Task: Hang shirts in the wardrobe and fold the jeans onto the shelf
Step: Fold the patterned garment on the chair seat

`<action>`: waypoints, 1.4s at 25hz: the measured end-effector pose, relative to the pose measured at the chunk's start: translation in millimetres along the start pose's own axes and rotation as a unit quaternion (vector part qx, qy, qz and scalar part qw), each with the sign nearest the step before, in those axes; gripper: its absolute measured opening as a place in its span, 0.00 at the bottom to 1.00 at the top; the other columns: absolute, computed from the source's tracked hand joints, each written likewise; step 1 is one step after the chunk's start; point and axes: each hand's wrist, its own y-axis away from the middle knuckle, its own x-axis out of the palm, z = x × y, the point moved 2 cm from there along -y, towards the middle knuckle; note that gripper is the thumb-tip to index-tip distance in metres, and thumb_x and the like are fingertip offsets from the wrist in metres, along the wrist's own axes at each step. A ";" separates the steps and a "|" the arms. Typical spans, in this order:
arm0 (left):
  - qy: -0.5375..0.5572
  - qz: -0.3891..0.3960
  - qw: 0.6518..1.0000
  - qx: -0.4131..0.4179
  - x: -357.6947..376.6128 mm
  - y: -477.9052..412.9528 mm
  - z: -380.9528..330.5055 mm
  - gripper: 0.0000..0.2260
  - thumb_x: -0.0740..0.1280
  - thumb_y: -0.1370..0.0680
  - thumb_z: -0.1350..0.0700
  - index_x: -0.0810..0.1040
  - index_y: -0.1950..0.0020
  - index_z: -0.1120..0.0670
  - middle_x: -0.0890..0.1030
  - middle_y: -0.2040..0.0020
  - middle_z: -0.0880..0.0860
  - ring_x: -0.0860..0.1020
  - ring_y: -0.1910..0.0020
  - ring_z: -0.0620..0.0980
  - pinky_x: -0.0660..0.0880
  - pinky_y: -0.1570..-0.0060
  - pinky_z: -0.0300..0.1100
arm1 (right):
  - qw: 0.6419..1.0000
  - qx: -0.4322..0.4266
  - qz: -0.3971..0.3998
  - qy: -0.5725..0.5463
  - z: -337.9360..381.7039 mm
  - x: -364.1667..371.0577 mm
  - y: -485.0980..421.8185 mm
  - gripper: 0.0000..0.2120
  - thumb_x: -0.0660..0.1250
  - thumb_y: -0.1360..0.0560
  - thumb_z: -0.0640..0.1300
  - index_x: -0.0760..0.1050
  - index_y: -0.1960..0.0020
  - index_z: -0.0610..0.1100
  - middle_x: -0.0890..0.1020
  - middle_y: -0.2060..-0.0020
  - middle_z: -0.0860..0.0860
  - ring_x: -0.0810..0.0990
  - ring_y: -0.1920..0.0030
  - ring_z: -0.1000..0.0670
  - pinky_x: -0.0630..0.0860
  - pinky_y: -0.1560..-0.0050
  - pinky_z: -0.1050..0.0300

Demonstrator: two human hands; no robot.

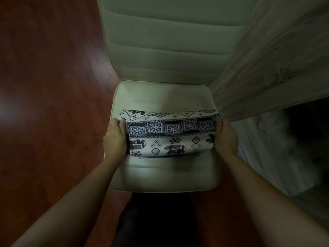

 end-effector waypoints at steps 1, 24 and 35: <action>-0.013 0.002 1.000 0.002 -0.3 0.9 -2.4 0.14 0.53 0.18 0.47 0.66 0.51 0.58 0.77 0.52 0.64 0.75 0.54 0.66 0.66 0.59 0.52 | 1.000 -0.005 0.010 0.019 1.3 2.9 1.3 0.20 0.52 0.19 0.52 0.70 0.41 0.37 0.78 0.48 0.37 0.77 0.48 0.39 0.67 0.54 0.55; -0.071 0.100 0.962 0.245 30.5 42.2 -25.9 0.20 0.56 0.20 0.48 0.64 0.27 0.44 0.54 0.23 0.58 0.55 0.25 0.58 0.54 0.31 0.61 | 0.984 -0.061 0.100 0.136 3.9 34.1 43.6 0.27 0.60 0.22 0.55 0.55 0.26 0.58 0.44 0.23 0.45 0.45 0.24 0.42 0.52 0.27 0.39; 0.036 0.162 0.972 -0.168 20.2 7.0 -14.8 0.40 0.74 0.47 0.30 0.72 0.46 0.55 0.79 0.53 0.52 0.78 0.55 0.54 0.76 0.49 0.50 | 0.960 0.172 0.182 -0.127 -14.4 40.9 38.4 0.27 0.73 0.31 0.54 0.73 0.36 0.45 0.79 0.40 0.46 0.77 0.40 0.44 0.71 0.39 0.53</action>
